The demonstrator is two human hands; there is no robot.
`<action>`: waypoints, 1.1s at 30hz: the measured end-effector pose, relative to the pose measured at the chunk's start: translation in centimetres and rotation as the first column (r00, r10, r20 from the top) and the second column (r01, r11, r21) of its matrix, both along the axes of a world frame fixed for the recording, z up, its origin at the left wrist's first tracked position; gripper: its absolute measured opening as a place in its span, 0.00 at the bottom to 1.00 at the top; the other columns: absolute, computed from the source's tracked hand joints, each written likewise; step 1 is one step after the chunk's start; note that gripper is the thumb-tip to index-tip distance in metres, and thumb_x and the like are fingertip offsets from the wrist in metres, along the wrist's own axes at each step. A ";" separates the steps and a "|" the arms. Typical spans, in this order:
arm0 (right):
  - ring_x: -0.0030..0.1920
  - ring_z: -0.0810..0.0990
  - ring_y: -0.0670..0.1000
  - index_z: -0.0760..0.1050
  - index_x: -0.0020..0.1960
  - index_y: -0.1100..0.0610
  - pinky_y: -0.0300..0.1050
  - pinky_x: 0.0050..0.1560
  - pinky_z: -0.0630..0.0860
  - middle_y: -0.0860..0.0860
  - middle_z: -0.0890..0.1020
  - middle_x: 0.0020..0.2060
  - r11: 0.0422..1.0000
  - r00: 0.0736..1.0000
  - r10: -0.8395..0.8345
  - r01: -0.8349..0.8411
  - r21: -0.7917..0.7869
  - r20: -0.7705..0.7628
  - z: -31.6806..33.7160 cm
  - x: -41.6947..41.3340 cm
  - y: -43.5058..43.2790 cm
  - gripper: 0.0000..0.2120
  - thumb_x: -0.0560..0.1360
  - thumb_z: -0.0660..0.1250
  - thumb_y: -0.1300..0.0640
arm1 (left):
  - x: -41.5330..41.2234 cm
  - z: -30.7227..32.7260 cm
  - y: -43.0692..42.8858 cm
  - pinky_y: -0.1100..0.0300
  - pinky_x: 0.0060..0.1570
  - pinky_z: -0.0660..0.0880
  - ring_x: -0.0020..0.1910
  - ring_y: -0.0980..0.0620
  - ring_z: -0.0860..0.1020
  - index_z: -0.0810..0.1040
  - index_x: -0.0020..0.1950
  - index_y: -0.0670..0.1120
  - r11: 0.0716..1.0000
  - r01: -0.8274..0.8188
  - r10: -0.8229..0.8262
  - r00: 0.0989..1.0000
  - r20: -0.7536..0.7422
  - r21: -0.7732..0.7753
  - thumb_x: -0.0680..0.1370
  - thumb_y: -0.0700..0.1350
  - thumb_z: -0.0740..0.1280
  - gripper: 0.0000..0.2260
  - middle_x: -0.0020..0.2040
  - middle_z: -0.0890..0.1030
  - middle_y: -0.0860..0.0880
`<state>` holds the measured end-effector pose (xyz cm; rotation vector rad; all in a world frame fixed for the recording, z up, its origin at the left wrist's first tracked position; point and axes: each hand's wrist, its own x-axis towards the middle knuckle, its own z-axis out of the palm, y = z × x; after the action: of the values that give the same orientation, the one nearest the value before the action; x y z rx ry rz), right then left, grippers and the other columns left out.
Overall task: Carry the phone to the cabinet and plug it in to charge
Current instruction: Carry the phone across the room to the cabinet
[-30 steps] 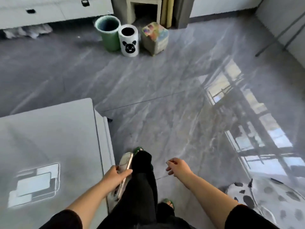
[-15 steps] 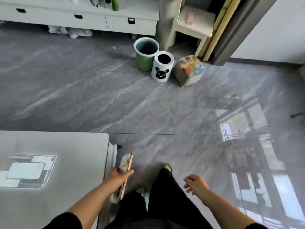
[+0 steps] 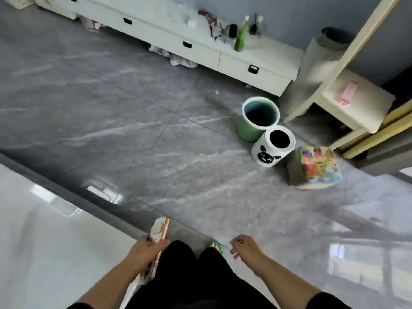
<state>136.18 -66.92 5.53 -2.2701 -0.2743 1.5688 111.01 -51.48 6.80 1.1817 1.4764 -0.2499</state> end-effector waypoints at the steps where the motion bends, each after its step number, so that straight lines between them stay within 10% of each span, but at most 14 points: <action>1: 0.33 0.76 0.53 0.76 0.46 0.61 0.42 0.37 0.71 0.58 0.81 0.39 0.999 0.999 0.034 -0.034 0.022 -0.011 0.5 1.2 3.1 0.07 0.78 0.61 0.60 | 0.8 0.3 1.4 0.56 0.43 0.73 0.46 0.50 0.79 0.70 0.57 0.47 1.000 -0.018 0.018 1.000 0.005 0.009 0.72 0.56 0.71 0.20 0.49 0.79 0.47; 33: 0.30 0.80 0.50 0.78 0.47 0.58 0.41 0.36 0.72 0.54 0.85 0.37 0.999 0.999 0.009 -0.010 0.036 0.033 -0.4 32.9 62.4 0.06 0.77 0.64 0.56 | 27.2 0.2 62.8 0.56 0.39 0.70 0.47 0.51 0.75 0.69 0.66 0.46 0.978 -0.206 0.206 0.976 0.072 -0.011 0.71 0.59 0.71 0.29 0.55 0.76 0.45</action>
<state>169.09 -4.55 5.17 -2.2715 -0.3198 1.5205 138.24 11.31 6.99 1.0152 1.5211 -0.0667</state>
